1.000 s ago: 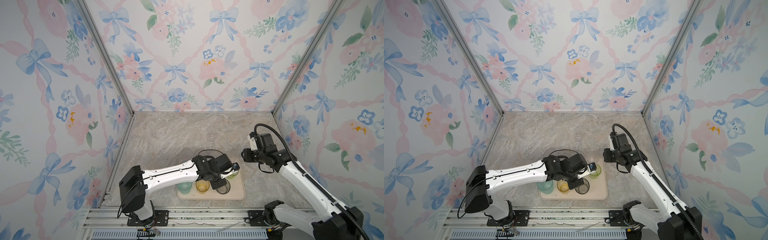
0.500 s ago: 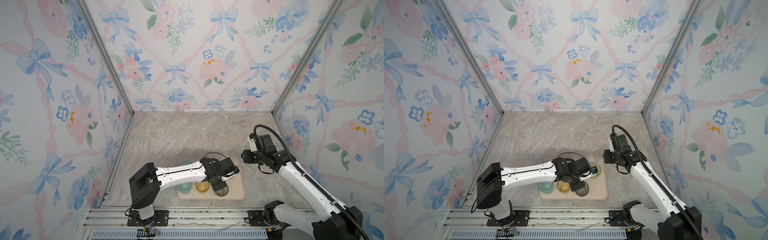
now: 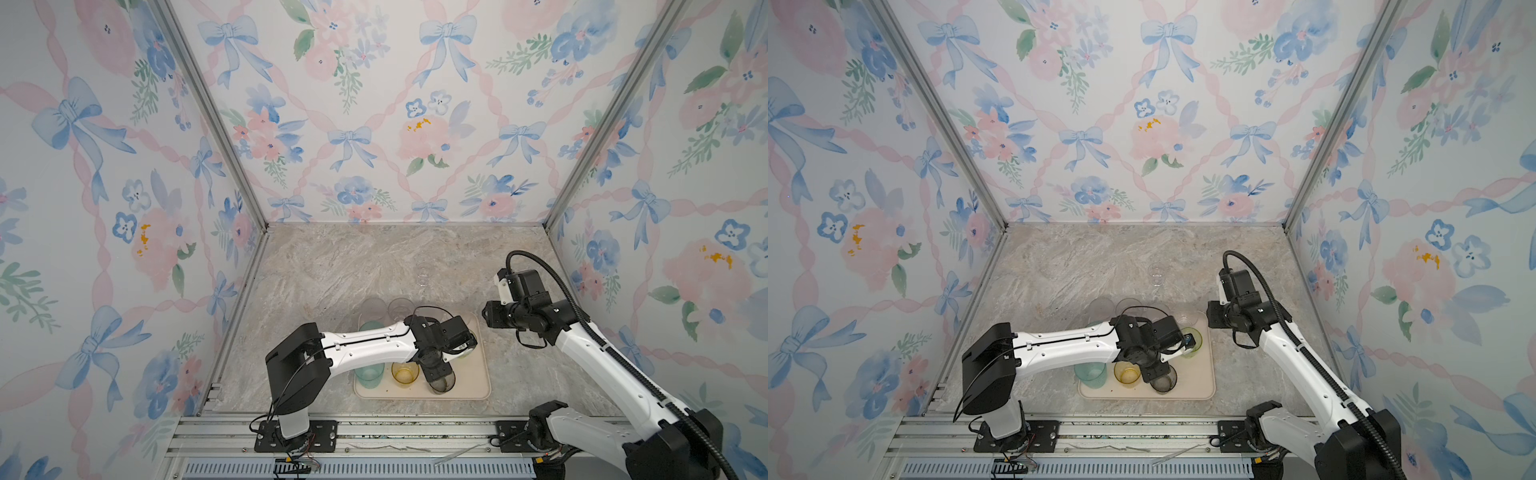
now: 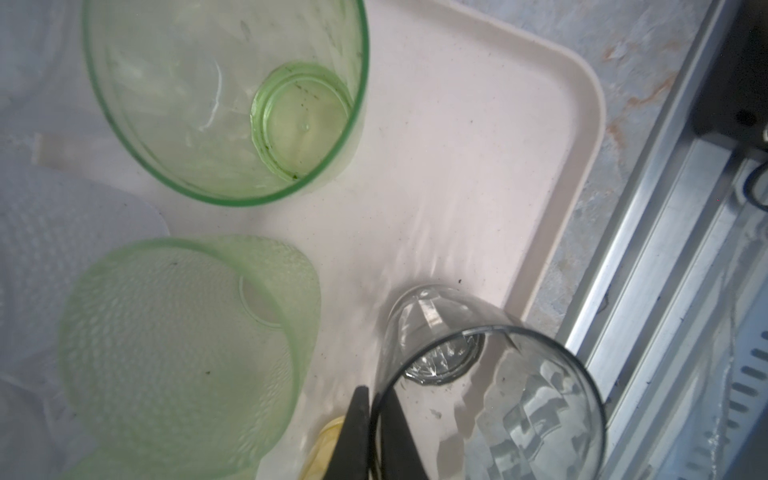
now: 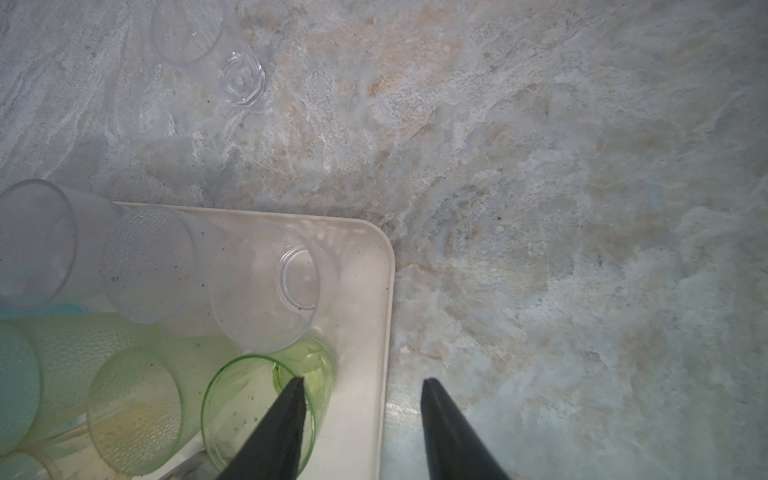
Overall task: Place the glasses into the tray
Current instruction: 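Lower the grey cup onto the tray beside the amber cup and open the left gripper, then raise the left gripper away while the right gripper moves over the small clear cup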
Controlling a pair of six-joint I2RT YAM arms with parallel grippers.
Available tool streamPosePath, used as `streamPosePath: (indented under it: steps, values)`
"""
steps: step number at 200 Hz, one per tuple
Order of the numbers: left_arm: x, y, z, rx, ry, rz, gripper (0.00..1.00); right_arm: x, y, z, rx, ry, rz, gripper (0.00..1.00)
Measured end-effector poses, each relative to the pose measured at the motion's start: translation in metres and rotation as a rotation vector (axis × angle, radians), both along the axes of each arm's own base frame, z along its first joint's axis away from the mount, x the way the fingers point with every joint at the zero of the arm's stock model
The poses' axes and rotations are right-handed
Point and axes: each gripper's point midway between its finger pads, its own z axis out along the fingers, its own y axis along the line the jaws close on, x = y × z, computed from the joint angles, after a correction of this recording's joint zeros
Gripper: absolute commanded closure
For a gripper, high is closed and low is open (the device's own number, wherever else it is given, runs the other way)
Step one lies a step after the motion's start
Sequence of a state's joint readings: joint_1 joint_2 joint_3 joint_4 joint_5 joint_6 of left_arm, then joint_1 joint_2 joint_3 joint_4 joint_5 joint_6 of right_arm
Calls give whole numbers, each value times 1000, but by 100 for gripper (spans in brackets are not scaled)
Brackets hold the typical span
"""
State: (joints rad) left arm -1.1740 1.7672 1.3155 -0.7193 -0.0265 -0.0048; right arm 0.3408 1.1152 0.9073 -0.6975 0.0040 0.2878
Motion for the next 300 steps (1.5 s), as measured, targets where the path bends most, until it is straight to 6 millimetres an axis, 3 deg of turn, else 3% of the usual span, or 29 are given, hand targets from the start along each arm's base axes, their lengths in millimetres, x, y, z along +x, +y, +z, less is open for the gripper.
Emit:
streamPosePath:
  steps: [83, 110, 130, 163, 181, 205, 218, 235, 273, 300]
  values:
    - [7, 3, 0, 5, -13, 17, 78, 1, 0, -5, -5, 14, 1, 51]
    - [11, 4, 15, -28, -33, 25, 78, 2, 1, -7, -9, 20, 3, 51]
    - [20, 3, 47, -105, -70, 30, 78, 4, 2, -8, -13, 30, 4, 51]
    - [60, 9, 138, -329, -187, 109, 76, 18, 7, 4, -10, 11, 19, 51]
    - [97, 34, 186, -448, -281, 232, 75, 29, 13, 17, 0, -14, 31, 51]
    - [147, 82, 214, -524, -370, 436, 75, 48, 25, 33, 9, -41, 56, 52]
    - [170, 108, 211, -523, -395, 549, 76, 61, 32, 38, 11, -47, 72, 53]
    - [190, 139, 188, -484, -398, 680, 76, 77, 47, 40, 7, -43, 104, 55]
    - [202, 195, 119, -418, -343, 901, 76, 108, 79, 20, -2, 6, 160, 58]
    - [205, 232, 94, -438, -316, 1038, 76, 134, 96, -2, -10, 48, 185, 60]
